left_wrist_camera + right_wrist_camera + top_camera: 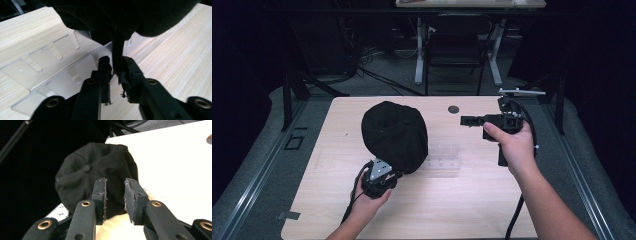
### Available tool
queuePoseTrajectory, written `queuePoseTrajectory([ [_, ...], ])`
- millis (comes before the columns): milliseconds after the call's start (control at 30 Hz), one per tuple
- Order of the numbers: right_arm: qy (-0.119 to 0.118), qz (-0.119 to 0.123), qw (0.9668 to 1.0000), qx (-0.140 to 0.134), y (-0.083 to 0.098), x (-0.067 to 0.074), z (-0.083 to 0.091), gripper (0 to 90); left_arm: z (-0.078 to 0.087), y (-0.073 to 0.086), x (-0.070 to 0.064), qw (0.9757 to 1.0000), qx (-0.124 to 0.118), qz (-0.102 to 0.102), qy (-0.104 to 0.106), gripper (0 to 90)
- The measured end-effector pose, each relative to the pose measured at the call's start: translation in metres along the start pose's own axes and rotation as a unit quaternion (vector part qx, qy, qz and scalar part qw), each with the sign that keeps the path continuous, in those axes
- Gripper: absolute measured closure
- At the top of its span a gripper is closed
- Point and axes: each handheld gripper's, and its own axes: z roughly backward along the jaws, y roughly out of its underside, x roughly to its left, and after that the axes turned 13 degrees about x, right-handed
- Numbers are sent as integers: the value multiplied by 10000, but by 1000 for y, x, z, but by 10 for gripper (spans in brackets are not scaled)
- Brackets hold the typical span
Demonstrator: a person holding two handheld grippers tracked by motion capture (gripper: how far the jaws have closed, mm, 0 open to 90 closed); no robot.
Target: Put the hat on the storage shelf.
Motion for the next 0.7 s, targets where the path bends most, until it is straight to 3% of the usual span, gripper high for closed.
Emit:
queuePoseTrajectory([
  [167,292,196,9994,37,12,-1,-5,691,7,12,7,9999,57,155,-40,608],
  [300,544,378,9978,10,23,-2,-7,686,15,22,15,9991,42,416,-53,544],
  [367,669,449,9967,19,30,-4,-9,684,20,27,18,9990,12,436,-106,526],
  [500,958,600,9936,37,43,-9,-15,681,28,33,26,9985,-40,533,-88,496],
  [567,1240,781,9892,-12,51,-10,-18,678,29,36,29,9984,-61,568,-41,477],
  [700,1362,917,9864,-11,66,-15,-27,647,28,43,33,9975,-183,682,-61,456],
])
